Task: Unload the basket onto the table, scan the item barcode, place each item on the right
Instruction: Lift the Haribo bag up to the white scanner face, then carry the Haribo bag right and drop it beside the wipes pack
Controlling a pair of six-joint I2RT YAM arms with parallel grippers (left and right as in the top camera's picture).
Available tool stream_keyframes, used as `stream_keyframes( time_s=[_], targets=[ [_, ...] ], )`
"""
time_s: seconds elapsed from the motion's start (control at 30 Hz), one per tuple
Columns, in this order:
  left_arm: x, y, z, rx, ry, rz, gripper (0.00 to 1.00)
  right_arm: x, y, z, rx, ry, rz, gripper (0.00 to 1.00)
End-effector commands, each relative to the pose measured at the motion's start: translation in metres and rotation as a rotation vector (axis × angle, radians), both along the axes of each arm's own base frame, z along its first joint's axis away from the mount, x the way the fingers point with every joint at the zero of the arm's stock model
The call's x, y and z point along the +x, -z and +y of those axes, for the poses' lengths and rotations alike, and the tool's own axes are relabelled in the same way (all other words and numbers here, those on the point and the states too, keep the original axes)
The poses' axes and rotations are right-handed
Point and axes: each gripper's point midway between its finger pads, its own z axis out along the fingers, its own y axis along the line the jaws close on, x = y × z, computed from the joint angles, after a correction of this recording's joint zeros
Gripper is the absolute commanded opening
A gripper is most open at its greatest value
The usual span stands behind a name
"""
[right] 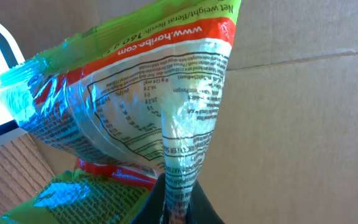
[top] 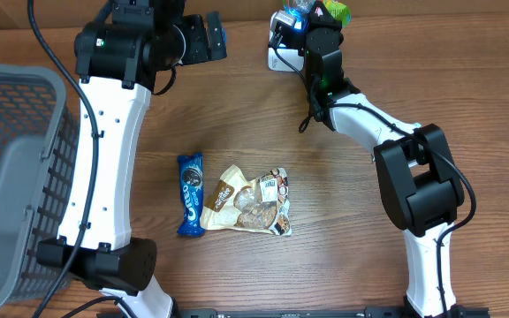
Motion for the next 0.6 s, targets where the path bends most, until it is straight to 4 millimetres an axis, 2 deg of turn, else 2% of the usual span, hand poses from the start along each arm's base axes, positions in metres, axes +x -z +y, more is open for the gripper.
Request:
stream_keyframes(
  time_s=[0.0,0.1,0.3,0.43,0.57],
  targets=[
    [-0.005,-0.019,-0.001,-0.018,-0.002,-0.044,1.00,-0.001,-0.031,0.004,0.027,0.000,-0.065,0.04],
    [-0.005,-0.019,-0.001,-0.018,-0.002,-0.044,1.00,-0.004,-0.036,0.004,0.031,0.019,-0.072,0.04],
    [-0.005,-0.019,-0.001,-0.018,-0.002,-0.044,1.00,-0.020,-0.076,0.002,0.248,0.017,-0.064,0.04],
    [-0.005,-0.019,-0.001,-0.018,-0.002,-0.044,1.00,-0.049,-0.083,0.001,0.380,-0.012,0.121,0.04],
    [-0.005,-0.019,-0.001,-0.018,-0.002,-0.044,1.00,-0.084,-0.090,-0.006,0.686,-0.002,0.283,0.04]
  ],
)
